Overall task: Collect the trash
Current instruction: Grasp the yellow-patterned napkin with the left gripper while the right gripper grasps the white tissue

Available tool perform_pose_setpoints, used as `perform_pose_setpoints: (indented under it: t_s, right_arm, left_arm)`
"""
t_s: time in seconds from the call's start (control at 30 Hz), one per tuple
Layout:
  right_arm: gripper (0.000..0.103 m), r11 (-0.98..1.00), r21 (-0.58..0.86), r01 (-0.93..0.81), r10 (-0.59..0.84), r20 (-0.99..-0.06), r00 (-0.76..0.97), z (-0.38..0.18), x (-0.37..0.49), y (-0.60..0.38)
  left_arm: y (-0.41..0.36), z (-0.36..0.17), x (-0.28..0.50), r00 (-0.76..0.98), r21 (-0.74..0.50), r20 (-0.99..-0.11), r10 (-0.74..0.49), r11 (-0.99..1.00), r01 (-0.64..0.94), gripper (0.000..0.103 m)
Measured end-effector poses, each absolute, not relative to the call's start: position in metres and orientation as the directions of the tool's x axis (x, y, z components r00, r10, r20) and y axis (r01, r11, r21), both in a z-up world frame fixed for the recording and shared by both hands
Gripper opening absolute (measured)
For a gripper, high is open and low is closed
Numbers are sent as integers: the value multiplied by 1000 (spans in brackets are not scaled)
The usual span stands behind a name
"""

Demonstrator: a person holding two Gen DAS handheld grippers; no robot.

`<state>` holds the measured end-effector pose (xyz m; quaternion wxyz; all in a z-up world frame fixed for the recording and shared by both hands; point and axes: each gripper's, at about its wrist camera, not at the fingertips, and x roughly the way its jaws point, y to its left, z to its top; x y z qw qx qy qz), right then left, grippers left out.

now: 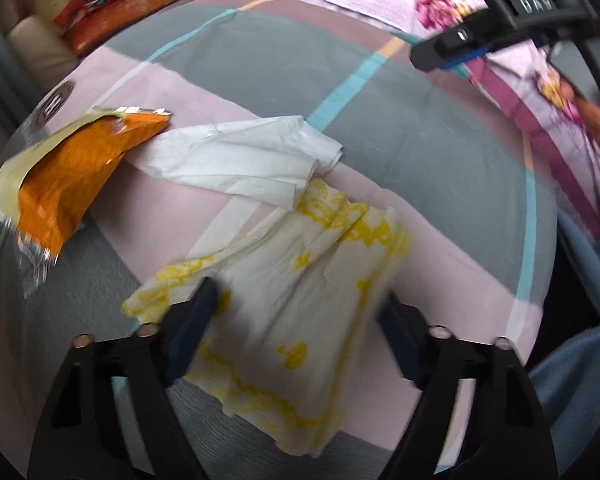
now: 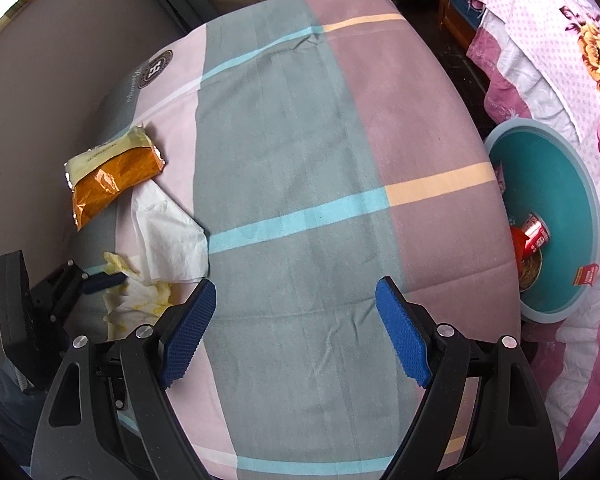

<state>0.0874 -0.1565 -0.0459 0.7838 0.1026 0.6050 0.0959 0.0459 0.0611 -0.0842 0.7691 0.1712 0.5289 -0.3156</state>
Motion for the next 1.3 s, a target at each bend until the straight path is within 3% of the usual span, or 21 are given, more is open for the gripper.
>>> perform_pose_setpoints:
  t_s: [0.03, 0.13, 0.23, 0.37, 0.6, 0.93, 1.0, 1.07, 1.13, 1.17, 1.23, 1.3]
  right_arm:
    - [78, 960, 280, -28, 278, -927, 253, -45, 87, -156]
    - [78, 958, 286, -30, 284, -923, 259, -43, 87, -156]
    - [78, 955, 294, -34, 292, -919, 264, -42, 86, -153]
    - [78, 951, 299, -80, 309, -914, 264, -38, 90, -139]
    - [78, 936, 295, -193, 338, -907, 252, -41, 105, -97]
    - [77, 908, 268, -321, 338, -922, 189, -76, 138, -24]
    - [71, 907, 244, -344, 324, -925, 197, -76, 137, -20]
    - [64, 901, 215, -377, 309, -927, 211, -75, 132, -18]
    - [50, 899, 188, -395, 293, -930, 223, -75, 127, -15]
    - [44, 898, 173, -405, 283, -931, 232, -75, 124, -15]
    - [20, 892, 131, -433, 259, -933, 250, -75, 117, -14]
    - [8, 885, 119, -450, 254, -934, 253, -75, 111, -17]
  left_arm:
    - [62, -82, 44, 236, -92, -919, -317, 753, 652, 48]
    - [69, -80, 40, 220, -163, -914, -342, 803, 574, 21]
    - [77, -79, 36, 232, -211, -907, -351, 857, 471, 13]
    - [107, -78, 42, 282, -280, -891, -356, 919, 278, 11]
    - [160, -64, 50, 389, -361, -848, -360, 930, 72, 11]
    - [178, -65, 44, 400, -368, -846, -352, 929, 38, 13]
    - [174, -67, 43, 394, -347, -854, -340, 936, 56, 16]
    - [168, -69, 43, 389, -329, -860, -330, 942, 70, 28]
    - [164, -71, 43, 389, -312, -866, -315, 947, 74, 56]
    - [162, -72, 42, 395, -298, -868, -302, 952, 73, 58]
    - [158, -72, 39, 396, -272, -875, -280, 959, 78, 58]
    - [155, -75, 39, 394, -259, -879, -269, 963, 80, 61]
